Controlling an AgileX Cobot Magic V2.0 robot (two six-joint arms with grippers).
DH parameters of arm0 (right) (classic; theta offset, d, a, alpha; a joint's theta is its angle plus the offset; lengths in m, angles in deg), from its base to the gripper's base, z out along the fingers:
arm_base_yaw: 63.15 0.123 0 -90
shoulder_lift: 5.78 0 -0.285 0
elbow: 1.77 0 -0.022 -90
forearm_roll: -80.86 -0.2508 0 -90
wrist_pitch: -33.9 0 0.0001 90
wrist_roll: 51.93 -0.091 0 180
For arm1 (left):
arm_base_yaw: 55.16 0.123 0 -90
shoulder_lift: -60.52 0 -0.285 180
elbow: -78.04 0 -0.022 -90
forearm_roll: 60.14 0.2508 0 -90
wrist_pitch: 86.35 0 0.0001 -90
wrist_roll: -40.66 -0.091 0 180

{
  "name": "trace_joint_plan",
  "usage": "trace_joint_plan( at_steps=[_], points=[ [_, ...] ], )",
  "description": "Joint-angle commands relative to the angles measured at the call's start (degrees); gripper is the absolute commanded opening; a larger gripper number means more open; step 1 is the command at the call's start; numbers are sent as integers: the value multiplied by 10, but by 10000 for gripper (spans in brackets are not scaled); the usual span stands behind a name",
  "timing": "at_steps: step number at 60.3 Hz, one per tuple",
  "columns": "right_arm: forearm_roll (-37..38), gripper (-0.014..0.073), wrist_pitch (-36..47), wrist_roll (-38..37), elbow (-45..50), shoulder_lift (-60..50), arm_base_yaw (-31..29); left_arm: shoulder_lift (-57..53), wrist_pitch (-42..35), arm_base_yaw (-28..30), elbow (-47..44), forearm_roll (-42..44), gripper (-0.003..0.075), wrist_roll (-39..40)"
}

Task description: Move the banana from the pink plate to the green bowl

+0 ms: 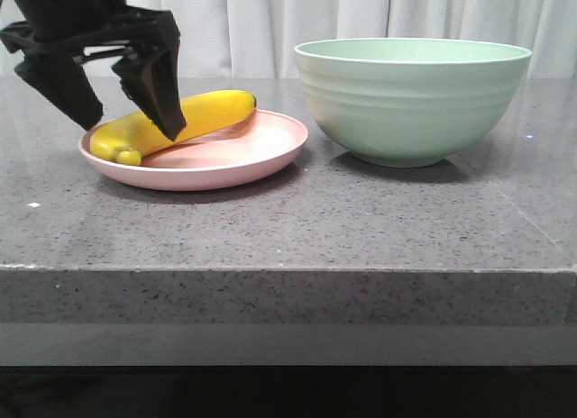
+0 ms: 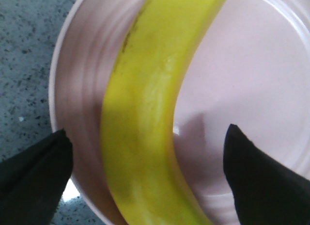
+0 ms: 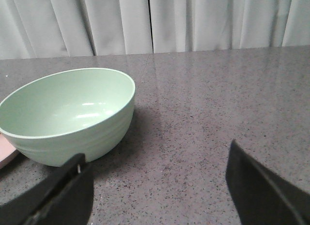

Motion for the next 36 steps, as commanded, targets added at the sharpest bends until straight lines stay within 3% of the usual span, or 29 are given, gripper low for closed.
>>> trace_joint_plan(
  at_steps=[1,36],
  points=[
    [4,580,46,2,-19,9,-3,-17,-21,-4,17,-5,617,5],
    [4,580,46,2,-19,9,-3,1,-29,-14,17,-5,617,5]
  ],
)
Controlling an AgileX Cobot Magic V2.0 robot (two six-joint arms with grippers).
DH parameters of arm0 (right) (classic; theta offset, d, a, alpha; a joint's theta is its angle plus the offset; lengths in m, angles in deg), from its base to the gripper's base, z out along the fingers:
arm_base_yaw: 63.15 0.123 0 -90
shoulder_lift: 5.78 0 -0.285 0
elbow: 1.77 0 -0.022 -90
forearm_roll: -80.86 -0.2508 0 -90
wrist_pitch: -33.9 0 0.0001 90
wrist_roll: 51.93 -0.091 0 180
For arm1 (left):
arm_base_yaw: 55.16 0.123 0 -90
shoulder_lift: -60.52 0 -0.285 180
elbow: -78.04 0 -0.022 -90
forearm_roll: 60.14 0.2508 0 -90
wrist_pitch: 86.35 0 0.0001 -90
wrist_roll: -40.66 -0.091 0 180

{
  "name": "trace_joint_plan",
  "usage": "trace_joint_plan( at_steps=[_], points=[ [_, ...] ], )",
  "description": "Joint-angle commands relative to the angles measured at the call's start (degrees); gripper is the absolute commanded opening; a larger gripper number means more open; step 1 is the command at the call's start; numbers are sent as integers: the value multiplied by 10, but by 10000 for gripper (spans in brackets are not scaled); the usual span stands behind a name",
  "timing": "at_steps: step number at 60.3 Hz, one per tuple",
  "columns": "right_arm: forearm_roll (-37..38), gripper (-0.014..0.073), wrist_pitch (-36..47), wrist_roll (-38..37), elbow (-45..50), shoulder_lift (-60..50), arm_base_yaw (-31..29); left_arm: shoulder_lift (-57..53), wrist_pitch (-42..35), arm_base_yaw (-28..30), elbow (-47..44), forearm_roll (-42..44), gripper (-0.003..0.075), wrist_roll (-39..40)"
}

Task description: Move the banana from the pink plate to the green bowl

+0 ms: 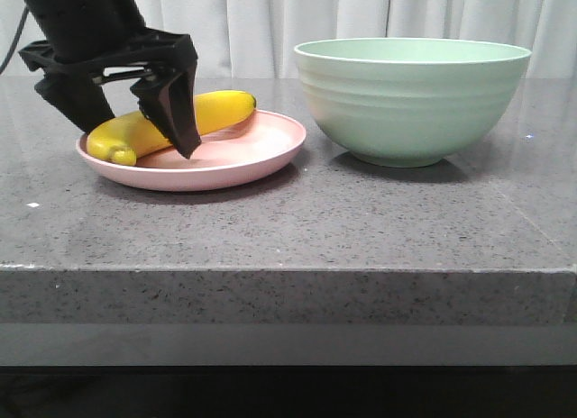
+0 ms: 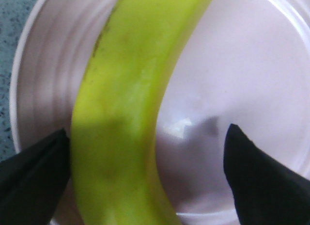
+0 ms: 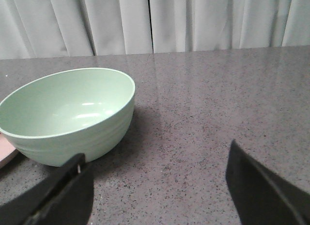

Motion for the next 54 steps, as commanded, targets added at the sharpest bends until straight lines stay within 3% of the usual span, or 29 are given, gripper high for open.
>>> trace_joint_plan(
  at_steps=[1,12,19,29,33,54],
  points=[
    [4,580,46,2,-19,9,-3,-22,-17,-3,17,-5,617,5],
    [4,580,46,2,-19,9,-3,-22,-17,-3,17,-5,585,5],
    [4,580,46,2,-19,9,-3,-22,-19,-3,17,-5,478,5],
    [4,580,46,2,-19,9,-3,-22,-22,-3,20,-5,249,5],
    [4,580,46,2,-19,9,-3,-22,-22,-3,27,-5,206,5],
    [4,580,46,2,-19,9,-3,-36,27,-3,100,-5,174,5]
  ],
)
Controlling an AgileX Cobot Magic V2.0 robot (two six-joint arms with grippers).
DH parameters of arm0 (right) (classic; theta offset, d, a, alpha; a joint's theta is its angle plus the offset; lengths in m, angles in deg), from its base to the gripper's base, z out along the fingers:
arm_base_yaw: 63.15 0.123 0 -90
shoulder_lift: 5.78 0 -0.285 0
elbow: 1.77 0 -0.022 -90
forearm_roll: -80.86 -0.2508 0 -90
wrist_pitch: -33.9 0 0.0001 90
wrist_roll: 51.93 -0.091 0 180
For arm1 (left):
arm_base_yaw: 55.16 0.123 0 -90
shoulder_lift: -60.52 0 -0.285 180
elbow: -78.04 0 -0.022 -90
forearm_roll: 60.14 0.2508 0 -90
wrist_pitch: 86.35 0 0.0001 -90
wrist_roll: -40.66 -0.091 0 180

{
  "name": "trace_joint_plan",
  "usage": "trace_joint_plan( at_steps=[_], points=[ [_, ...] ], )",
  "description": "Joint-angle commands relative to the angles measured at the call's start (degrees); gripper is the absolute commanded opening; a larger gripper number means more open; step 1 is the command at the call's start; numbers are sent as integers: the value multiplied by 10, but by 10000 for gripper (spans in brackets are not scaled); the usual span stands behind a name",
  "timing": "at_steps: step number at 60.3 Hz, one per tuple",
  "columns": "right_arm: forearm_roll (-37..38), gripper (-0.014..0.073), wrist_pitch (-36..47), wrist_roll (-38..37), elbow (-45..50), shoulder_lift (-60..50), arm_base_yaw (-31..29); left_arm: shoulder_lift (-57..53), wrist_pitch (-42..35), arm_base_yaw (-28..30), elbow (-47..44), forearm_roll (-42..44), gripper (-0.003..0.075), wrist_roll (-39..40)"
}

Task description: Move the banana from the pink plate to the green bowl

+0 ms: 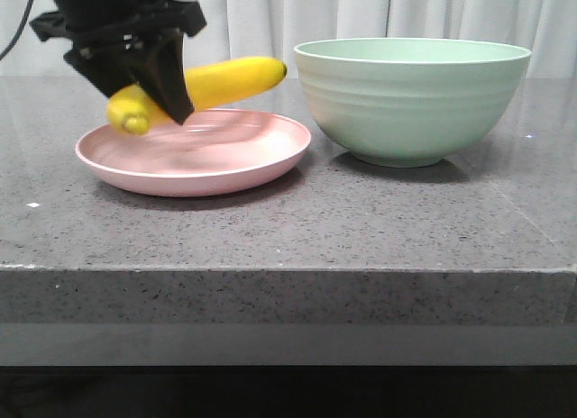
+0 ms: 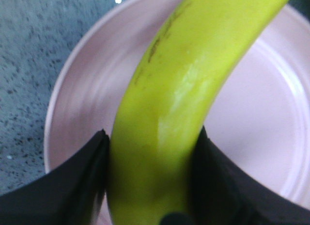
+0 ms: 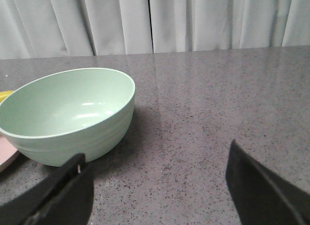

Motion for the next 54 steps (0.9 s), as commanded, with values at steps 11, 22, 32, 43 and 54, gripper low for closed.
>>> trace_joint_plan(
  at_steps=[11,22,32,43,54],
  points=[
    [4,580,46,2,-19,9,-3,-96,8,-2,16,-7,174,3],
    [4,580,46,2,-19,9,-3,-183,6,-19,-66,-12,174,3],
    [1,580,34,2,-19,9,-3,-266,-26,-59,-174,-18,174,3],
    [-48,580,1,2,-22,30,4,-305,-75,-107,-266,-37,174,3],
    [-130,580,-49,30,-53,107,49,-288,-81,-114,-277,-38,174,3]
  ],
)
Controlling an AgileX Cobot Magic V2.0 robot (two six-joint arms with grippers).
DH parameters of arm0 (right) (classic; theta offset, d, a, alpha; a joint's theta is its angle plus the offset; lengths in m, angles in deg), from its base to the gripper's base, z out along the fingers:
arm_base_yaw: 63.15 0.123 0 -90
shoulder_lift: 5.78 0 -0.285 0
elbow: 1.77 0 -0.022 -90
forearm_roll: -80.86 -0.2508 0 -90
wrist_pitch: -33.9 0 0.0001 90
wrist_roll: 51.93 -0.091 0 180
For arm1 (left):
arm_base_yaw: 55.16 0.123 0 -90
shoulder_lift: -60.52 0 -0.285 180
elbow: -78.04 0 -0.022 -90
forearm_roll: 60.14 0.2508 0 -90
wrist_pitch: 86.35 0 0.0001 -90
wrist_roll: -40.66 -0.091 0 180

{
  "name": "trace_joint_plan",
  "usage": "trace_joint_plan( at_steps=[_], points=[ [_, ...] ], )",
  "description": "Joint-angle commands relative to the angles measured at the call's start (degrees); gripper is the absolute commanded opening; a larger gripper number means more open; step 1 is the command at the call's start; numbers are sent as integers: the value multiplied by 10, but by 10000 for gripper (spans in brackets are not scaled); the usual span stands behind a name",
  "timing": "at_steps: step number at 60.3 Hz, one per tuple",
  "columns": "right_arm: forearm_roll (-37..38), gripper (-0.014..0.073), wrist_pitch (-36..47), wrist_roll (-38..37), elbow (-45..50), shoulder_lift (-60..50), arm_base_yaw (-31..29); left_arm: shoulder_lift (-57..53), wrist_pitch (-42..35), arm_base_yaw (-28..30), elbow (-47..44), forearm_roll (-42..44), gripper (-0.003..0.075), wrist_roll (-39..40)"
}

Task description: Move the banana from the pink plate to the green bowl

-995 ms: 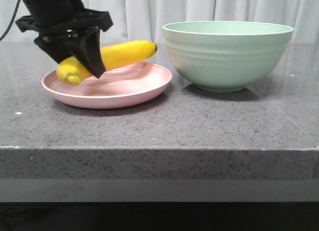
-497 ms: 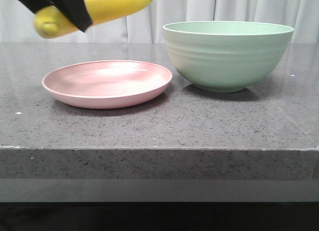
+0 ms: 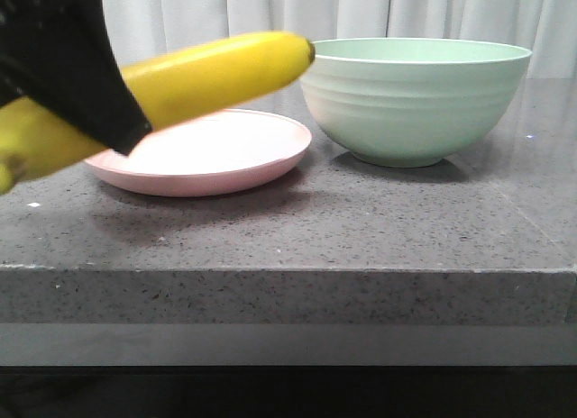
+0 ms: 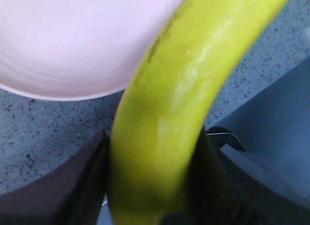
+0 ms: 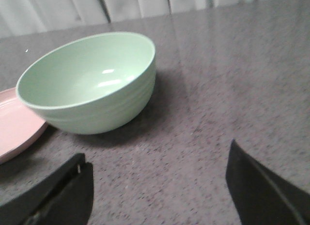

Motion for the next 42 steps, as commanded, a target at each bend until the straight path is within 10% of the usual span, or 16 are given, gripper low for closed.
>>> trace_joint_plan(
  at_steps=[1,42],
  points=[
    [-46,580,12,28,-42,56,29,-8,-43,-5,14,-13,174,3],
    [-520,580,85,153,-150,366,264,-7,-40,-5,14,-30,174,1]
  ],
)
